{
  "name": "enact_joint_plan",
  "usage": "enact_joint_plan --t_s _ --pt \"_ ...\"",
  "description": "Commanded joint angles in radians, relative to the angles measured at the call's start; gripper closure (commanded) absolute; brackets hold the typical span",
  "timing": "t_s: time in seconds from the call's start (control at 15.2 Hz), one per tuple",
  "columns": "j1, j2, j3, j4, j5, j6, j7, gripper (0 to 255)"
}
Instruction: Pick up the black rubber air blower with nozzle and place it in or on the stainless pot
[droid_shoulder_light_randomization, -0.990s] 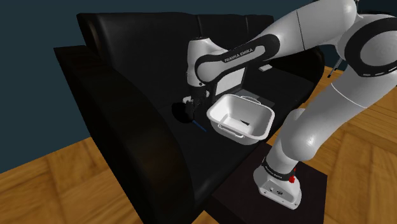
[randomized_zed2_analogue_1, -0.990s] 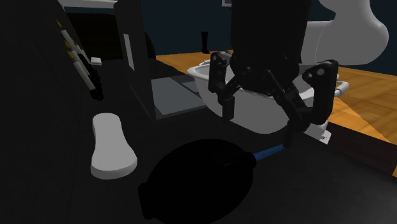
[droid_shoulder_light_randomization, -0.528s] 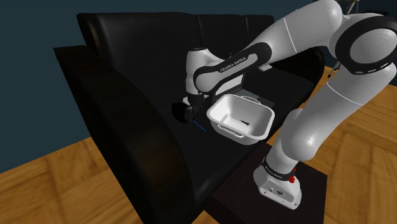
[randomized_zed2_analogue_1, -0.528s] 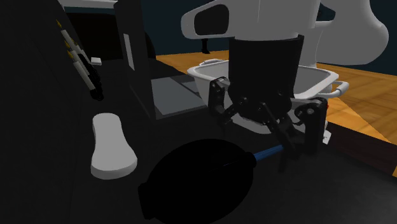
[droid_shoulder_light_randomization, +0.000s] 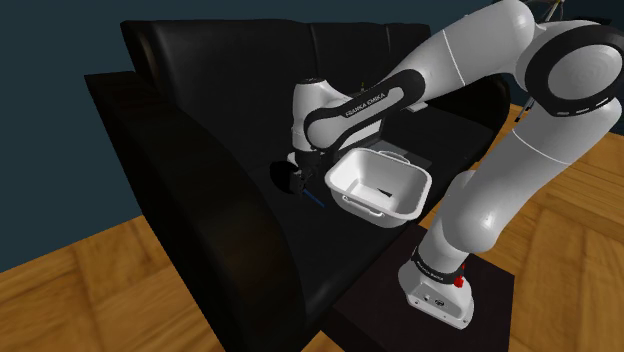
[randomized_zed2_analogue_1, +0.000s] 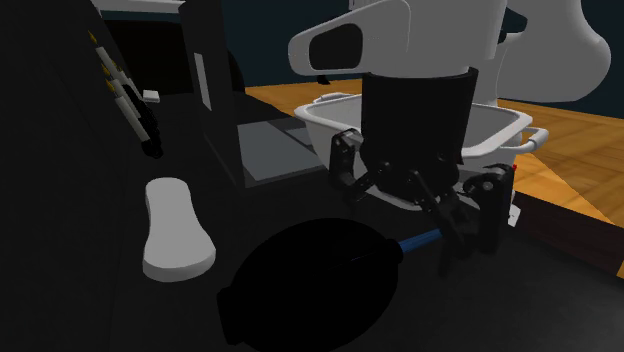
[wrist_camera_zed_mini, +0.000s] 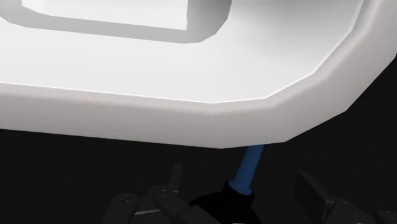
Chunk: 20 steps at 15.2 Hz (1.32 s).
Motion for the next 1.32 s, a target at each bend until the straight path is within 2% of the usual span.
enact_joint_plan --t_s 0.0,0.59,1.25 --pt "0.000 0.000 0.000 0.000 0.000 0.000 0.000 255" --pt "0.000 0.000 0.000 0.000 0.000 0.000 0.000 255" --pt "0.000 -0.076 -0.004 0.072 0.002 -0.148 -0.001 255"
